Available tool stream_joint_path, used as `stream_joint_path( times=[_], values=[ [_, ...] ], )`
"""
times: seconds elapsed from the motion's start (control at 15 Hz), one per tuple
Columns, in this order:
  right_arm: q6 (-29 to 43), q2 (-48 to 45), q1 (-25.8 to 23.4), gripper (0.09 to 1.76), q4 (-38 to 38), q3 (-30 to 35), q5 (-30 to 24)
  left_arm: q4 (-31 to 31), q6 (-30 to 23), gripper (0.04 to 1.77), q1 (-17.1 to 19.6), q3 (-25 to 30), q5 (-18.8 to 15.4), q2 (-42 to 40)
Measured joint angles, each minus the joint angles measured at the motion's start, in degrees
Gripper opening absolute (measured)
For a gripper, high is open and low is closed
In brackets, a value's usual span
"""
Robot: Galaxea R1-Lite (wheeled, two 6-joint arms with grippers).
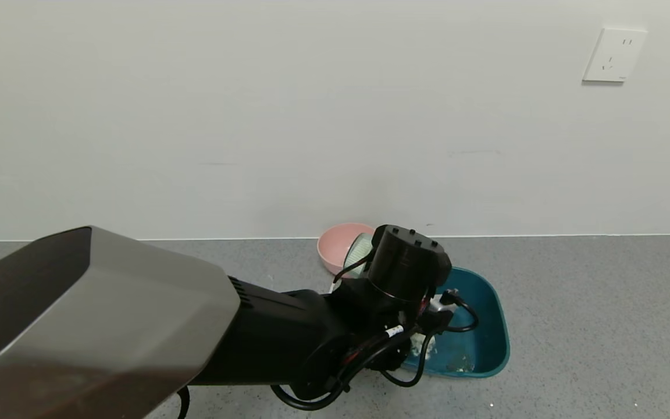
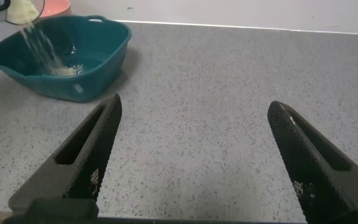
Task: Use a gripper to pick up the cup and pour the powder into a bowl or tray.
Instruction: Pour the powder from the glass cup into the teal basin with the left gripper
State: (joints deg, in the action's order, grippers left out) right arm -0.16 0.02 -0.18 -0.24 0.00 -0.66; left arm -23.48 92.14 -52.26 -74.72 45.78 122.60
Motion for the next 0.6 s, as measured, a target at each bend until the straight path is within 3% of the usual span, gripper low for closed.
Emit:
stream_joint_path(
  times=[0.6],
  values=[
    [0.0,0.0,0.0,1.71,0.0,0.0,0.0,0.1,4.0,1.26,-1.4,-0.1,3.3,0.4]
  ],
)
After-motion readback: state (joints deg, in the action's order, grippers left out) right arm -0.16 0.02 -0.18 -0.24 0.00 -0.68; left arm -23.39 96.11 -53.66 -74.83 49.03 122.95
